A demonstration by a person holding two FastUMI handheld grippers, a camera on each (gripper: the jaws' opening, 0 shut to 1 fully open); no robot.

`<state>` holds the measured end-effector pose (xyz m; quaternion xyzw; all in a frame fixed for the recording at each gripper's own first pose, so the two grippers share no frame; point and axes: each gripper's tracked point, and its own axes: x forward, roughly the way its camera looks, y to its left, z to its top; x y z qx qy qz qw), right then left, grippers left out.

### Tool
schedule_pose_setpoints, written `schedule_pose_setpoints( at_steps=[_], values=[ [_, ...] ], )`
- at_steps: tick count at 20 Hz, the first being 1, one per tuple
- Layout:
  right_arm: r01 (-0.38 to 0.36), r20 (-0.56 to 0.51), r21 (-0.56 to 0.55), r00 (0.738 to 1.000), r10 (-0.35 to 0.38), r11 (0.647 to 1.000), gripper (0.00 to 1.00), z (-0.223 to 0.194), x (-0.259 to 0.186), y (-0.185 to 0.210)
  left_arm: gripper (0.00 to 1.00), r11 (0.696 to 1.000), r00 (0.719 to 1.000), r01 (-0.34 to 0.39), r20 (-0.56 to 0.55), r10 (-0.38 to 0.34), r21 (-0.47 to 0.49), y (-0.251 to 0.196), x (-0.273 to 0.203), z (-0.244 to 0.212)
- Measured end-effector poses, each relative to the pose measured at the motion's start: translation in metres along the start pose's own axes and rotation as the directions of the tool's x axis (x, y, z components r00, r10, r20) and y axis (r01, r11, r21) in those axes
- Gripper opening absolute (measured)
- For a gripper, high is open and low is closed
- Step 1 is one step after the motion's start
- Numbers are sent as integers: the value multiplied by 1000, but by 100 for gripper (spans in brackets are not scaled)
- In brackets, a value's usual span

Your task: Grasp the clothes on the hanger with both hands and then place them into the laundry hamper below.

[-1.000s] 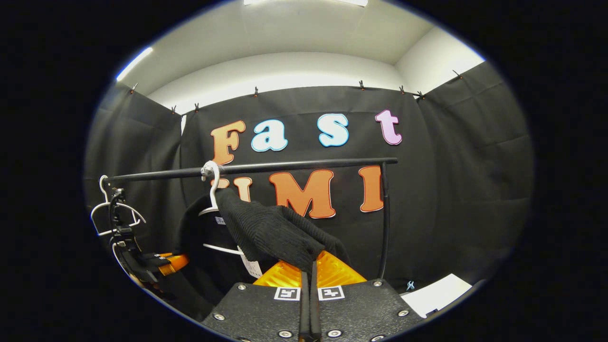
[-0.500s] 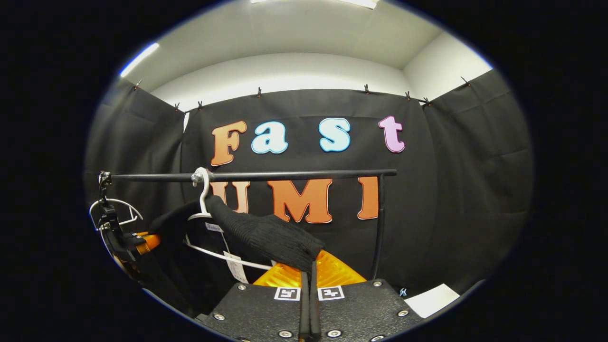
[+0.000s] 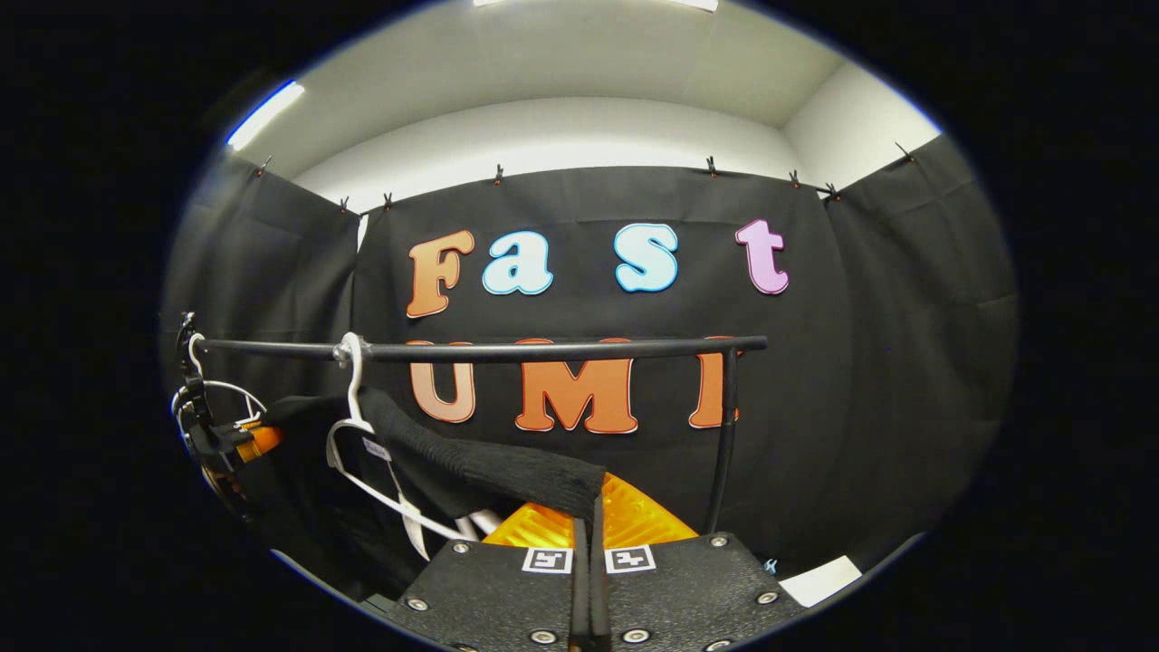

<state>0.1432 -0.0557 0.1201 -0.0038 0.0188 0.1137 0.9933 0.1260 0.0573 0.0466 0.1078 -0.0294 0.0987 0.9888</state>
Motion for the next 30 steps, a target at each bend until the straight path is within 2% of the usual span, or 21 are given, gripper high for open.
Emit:
schedule_pose_setpoints(
  at_steps=[2,3,4,9,13,14,16,17,19,24,27,30],
  values=[
    [-38,-15,46,999,38,998,0,-7,13,-5,9,1000,1000,-3,-1,3,-4,1,1,1],
    [-58,-22,67,998,59,996,5,-12,19,-7,9,1000,1000,-7,-6,7,-10,0,-2,1],
    [-73,-28,78,997,76,994,0,-16,26,-10,9,1000,1000,-12,-8,12,-14,1,-5,1],
    [-135,-45,137,989,142,981,0,-39,58,-26,9,1000,1000,-21,-11,21,-6,-6,3,2],
    [-181,-72,188,978,197,965,0,-76,82,-22,9,998,998,-54,-35,53,-19,3,0,-6],
    [-189,-81,214,974,211,958,6,-87,89,-19,9,998,997,-60,-46,59,-26,4,-1,-10],
    [-201,-104,267,966,236,943,6,-110,103,-10,7,997,996,-77,-52,76,-2,11,2,-18],
    [-205,-118,280,962,246,938,0,-122,110,-5,7,996,994,-90,-55,91,17,14,4,-20],
    [-211,-135,293,956,259,932,0,-142,117,4,7,993,992,-109,-58,111,38,13,8,-26],
    [-214,-183,343,940,288,915,0,-184,135,30,7,991,985,-129,-117,127,-15,27,12,-56],
    [-207,-207,365,933,296,908,0,-207,138,39,7,992,982,-126,-138,126,14,25,16,-71],
    [-193,-244,376,923,298,906,0,-232,142,49,7,992,977,-124,-172,122,4,27,22,-94]
  ],
)
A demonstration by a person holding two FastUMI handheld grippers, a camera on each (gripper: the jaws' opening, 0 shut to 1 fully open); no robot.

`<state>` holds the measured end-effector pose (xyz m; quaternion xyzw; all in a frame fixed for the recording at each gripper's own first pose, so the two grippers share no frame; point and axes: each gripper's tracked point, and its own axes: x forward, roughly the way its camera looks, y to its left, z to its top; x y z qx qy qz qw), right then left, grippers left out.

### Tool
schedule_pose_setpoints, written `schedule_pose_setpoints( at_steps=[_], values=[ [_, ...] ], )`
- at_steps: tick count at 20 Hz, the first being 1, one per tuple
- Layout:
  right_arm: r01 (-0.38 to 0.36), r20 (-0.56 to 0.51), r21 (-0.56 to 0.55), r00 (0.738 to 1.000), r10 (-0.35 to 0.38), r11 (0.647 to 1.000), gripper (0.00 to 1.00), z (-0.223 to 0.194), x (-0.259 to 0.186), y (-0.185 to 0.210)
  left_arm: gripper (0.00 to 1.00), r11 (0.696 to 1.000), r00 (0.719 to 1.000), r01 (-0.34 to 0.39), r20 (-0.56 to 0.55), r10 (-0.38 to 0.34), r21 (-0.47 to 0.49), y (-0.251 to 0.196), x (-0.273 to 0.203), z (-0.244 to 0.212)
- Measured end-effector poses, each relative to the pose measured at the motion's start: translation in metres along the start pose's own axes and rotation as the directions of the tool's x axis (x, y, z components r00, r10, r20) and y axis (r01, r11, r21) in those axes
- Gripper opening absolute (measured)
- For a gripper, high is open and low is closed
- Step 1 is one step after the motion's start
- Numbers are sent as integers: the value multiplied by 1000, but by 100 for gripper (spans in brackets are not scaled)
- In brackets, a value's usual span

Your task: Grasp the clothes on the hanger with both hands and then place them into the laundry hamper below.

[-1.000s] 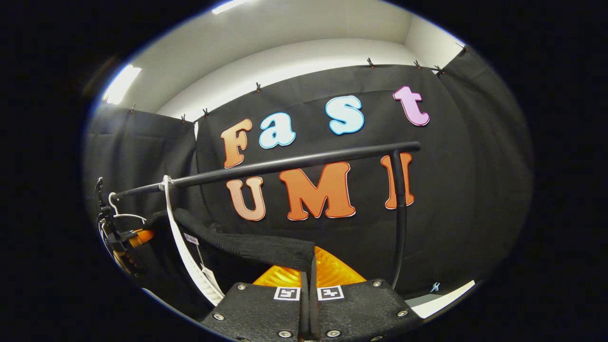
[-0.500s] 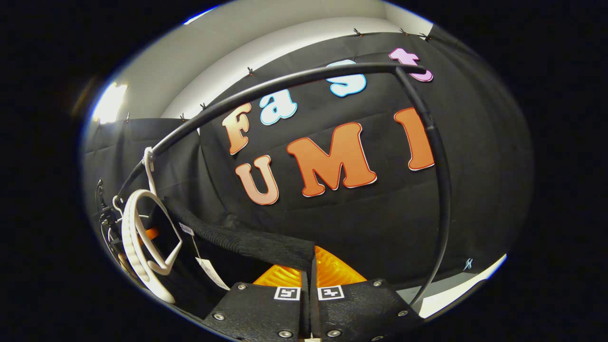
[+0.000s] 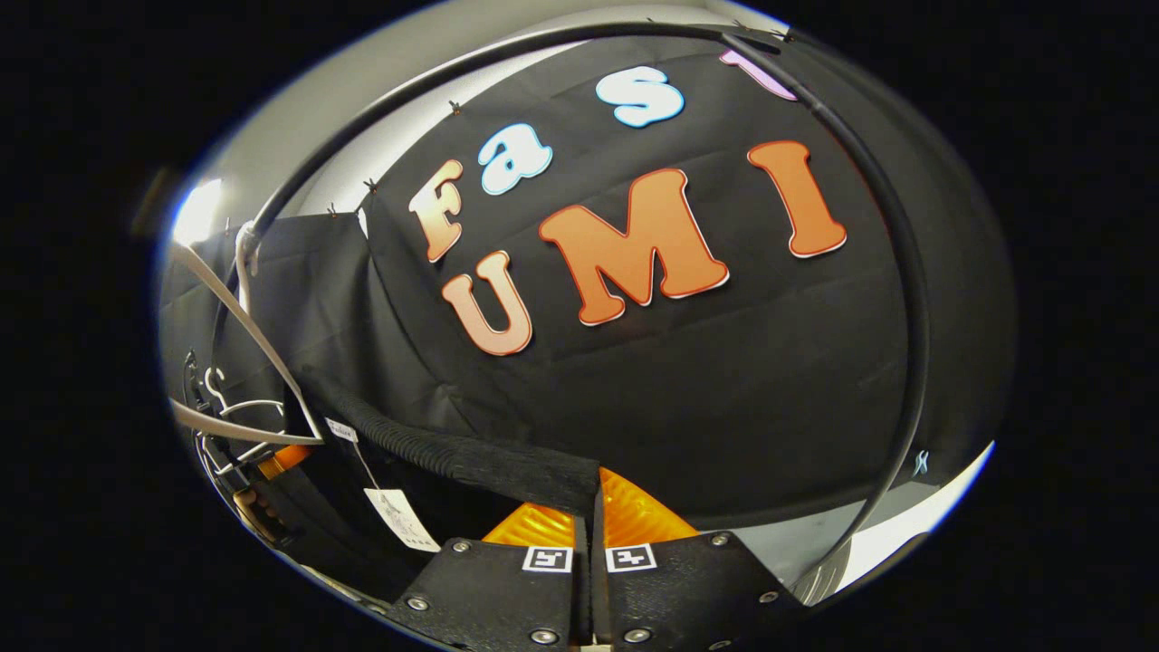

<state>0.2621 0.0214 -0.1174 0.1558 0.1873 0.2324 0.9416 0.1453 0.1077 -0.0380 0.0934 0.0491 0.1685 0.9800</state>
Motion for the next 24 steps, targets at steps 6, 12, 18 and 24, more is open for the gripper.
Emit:
schedule_pose_setpoints(
  at_steps=[6,12,18,24],
  values=[
    [69,-90,-19,993,-70,997,0,-54,18,-16,7,997,987,-81,-143,78,-16,46,4,-79],
    [157,-191,19,970,-150,987,0,-128,17,-47,7,999,950,-26,-311,34,28,20,-4,-176],
    [207,-273,49,944,-186,977,0,-193,0,-53,7,999,901,41,-433,-41,-10,-15,-13,-239],
    [208,-361,93,918,-162,974,0,-266,0,-25,7,989,820,124,-553,-147,-79,-72,-29,-308]
  ],
)
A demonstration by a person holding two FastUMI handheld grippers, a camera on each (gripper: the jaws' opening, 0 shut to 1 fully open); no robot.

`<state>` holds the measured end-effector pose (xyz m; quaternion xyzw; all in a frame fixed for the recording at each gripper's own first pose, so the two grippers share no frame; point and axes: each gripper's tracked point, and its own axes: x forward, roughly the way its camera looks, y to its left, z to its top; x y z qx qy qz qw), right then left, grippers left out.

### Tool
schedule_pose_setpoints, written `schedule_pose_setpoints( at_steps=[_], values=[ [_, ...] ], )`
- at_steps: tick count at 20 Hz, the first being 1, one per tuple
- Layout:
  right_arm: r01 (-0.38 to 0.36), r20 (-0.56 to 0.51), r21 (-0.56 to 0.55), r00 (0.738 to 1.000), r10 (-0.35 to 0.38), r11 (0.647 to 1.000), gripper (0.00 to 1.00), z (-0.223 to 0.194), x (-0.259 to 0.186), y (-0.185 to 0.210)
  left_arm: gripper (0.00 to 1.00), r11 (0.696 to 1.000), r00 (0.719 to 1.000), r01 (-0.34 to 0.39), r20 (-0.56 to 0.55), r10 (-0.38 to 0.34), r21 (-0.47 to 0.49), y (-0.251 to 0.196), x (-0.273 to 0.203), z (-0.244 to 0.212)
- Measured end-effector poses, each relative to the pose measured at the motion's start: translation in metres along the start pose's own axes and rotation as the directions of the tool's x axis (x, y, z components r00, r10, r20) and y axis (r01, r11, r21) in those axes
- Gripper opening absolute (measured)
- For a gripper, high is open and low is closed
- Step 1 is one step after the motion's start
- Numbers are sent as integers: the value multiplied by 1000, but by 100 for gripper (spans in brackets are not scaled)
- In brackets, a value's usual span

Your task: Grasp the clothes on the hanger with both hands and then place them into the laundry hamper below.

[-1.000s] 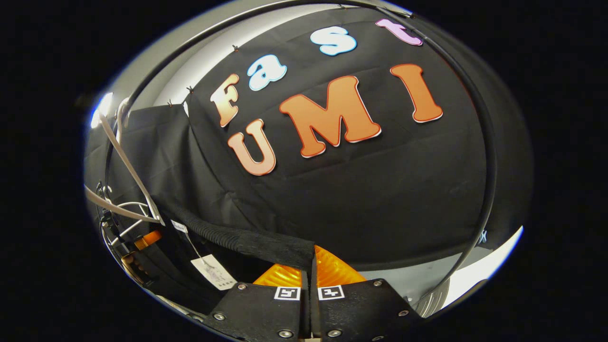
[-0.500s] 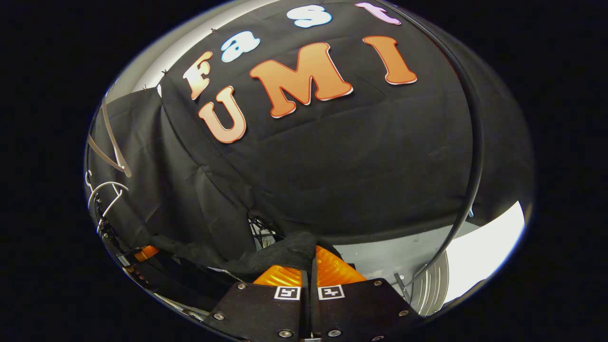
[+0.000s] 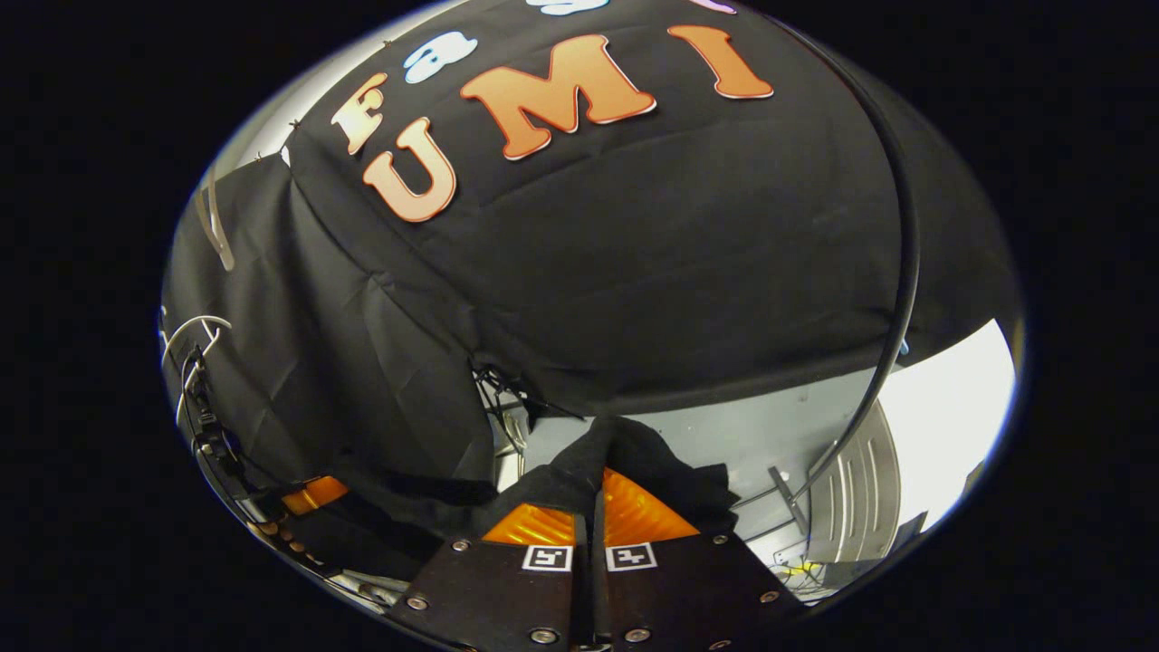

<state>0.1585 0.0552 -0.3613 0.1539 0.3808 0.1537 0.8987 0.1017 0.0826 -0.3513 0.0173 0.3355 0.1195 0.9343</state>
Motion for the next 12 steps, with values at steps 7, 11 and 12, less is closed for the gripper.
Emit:
schedule_pose_setpoints(
  at_steps=[7,11,12],
  values=[
    [30,-125,-5,992,-31,1000,0,-88,26,11,7,999,984,51,-169,-50,2,-33,25,-76],
    [81,-200,-61,975,-92,995,0,-138,46,2,7,998,963,57,-263,-54,3,-39,35,-123],
    [92,-217,-80,970,-107,993,0,-150,52,0,7,998,957,58,-285,-55,2,-41,38,-135]
  ],
)
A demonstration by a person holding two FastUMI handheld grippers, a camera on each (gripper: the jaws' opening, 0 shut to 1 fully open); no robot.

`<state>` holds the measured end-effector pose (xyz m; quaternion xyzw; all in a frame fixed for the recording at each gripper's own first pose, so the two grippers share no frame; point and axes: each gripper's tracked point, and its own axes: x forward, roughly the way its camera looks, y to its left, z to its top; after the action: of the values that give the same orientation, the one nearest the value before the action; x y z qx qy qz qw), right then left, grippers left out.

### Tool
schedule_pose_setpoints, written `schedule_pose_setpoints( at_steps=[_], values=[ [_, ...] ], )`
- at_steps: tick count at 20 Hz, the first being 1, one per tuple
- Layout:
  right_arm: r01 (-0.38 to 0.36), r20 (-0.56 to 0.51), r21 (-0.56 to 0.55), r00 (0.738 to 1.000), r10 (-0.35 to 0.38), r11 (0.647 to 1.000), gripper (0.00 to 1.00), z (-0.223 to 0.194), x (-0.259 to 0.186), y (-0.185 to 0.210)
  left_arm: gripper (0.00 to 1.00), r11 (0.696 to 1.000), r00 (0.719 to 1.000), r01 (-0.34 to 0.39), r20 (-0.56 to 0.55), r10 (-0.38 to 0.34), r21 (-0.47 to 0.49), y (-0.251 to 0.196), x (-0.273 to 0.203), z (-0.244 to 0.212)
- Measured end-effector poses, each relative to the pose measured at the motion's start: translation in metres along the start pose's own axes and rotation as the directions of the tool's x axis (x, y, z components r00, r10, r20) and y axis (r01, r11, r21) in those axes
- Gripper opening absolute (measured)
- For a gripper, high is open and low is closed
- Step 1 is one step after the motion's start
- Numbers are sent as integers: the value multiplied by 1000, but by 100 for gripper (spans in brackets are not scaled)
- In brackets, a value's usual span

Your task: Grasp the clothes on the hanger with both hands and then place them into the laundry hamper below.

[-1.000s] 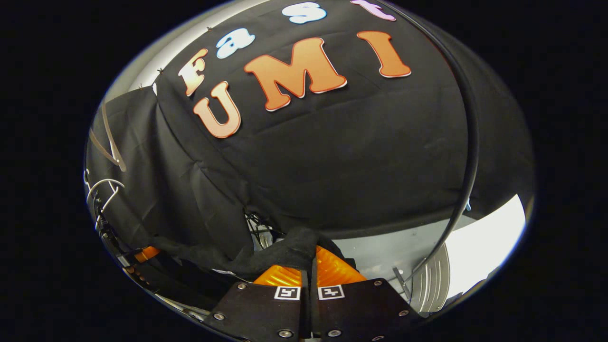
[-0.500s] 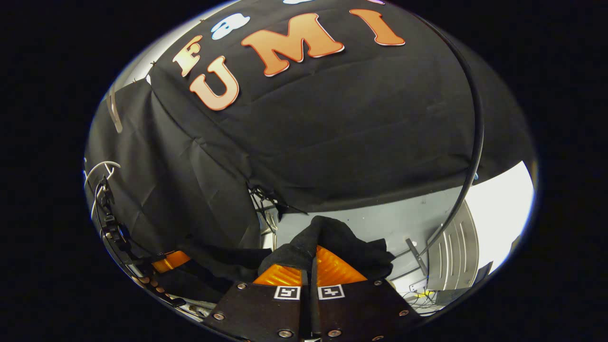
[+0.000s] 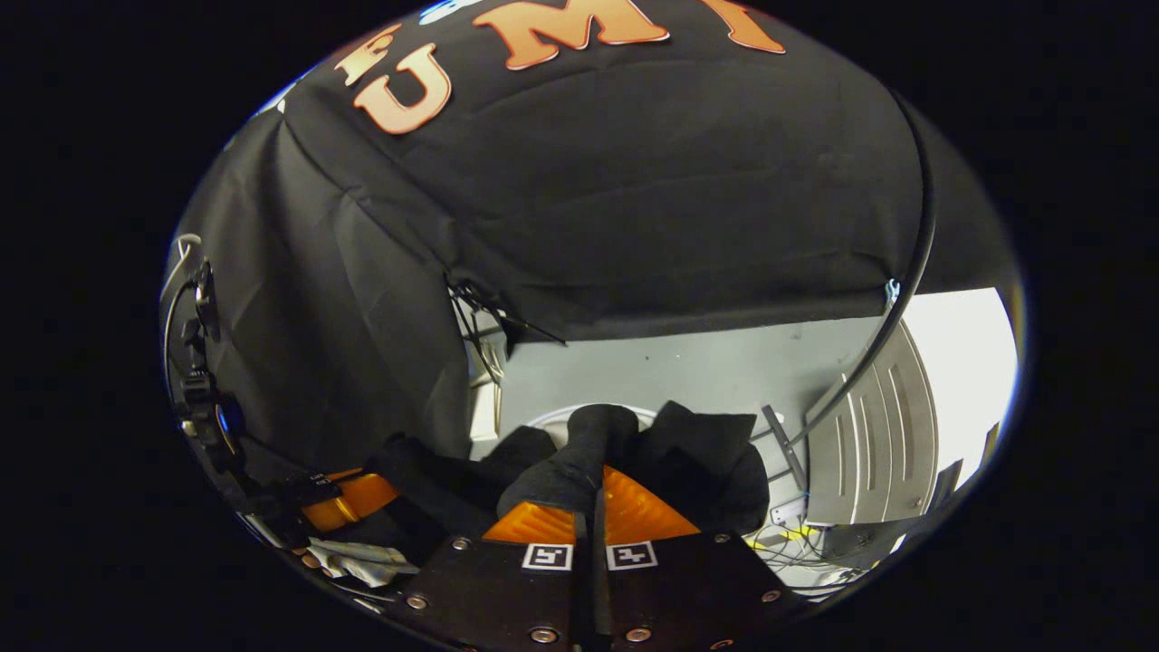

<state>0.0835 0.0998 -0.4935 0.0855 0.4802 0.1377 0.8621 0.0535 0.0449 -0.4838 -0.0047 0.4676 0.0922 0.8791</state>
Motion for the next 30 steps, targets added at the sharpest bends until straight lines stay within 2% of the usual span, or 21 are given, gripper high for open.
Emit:
schedule_pose_setpoints(
  at_steps=[4,7,12,13,14,15,16,17,18,19,20,21,22,23,25,26,28,29,30],
  values=[
    [56,-58,-78,997,-60,995,1,-32,21,-1,7,1000,998,-11,-63,12,19,-4,18,-24],
    [80,-93,-92,992,-89,992,2,-49,37,-2,7,1000,995,-15,-100,16,16,-8,27,-39],
    [126,-134,-113,981,-141,986,10,-68,48,-9,7,998,988,-38,-151,44,43,-10,38,-57],
    [130,-141,-114,979,-146,985,0,-72,49,-11,7,998,986,-37,-160,43,41,-11,38,-60],
    [137,-149,-111,977,-153,984,12,-74,49,-14,10,999,985,-30,-167,35,30,-13,38,-65],
    [137,-152,-107,977,-152,985,14,-75,49,-13,13,1000,984,-22,-175,25,17,-15,39,-67],
    [134,-152,-103,977,-149,986,22,-74,48,-12,15,1000,984,-20,-179,21,5,-13,37,-72],
    [138,-148,-104,977,-152,985,14,-73,46,-12,19,1000,983,-23,-182,21,-5,-13,36,-73],
    [139,-144,-107,978,-154,985,30,-73,45,-13,20,1000,983,-25,-181,21,-16,-13,34,-73],
    [137,-142,-110,978,-152,985,35,-72,47,-14,25,999,984,-19,-180,14,-27,-15,32,-72],
    [136,-139,-115,979,-151,984,44,-70,45,-14,30,999,984,-24,-175,18,-30,-14,32,-70],
    [138,-136,-118,979,-153,983,47,-70,41,-13,34,999,985,-29,-170,24,-29,-11,30,-69],
    [141,-131,-118,979,-156,983,49,-68,39,-13,52,999,986,-29,-165,24,-30,-10,30,-68],
    [143,-128,-115,979,-157,983,63,-69,37,-13,61,999,987,-26,-162,20,-32,-11,28,-66],
    [154,-119,-111,979,-166,982,79,-68,32,-13,80,999,987,-40,-154,36,-26,-10,23,-65],
    [156,-116,-109,979,-168,982,87,-67,30,-12,81,999,988,-50,-150,46,-22,-6,21,-65],
    [159,-103,-105,980,-170,982,93,-64,24,-10,93,998,988,-54,-146,50,-24,-8,18,-68],
    [162,-95,-103,981,-172,981,94,-62,20,-10,100,998,988,-63,-141,59,-23,-6,15,-65],
    [166,-88,-101,981,-175,981,94,-60,17,-9,99,997,989,-69,-135,66,-21,-5,10,-65]
  ],
)
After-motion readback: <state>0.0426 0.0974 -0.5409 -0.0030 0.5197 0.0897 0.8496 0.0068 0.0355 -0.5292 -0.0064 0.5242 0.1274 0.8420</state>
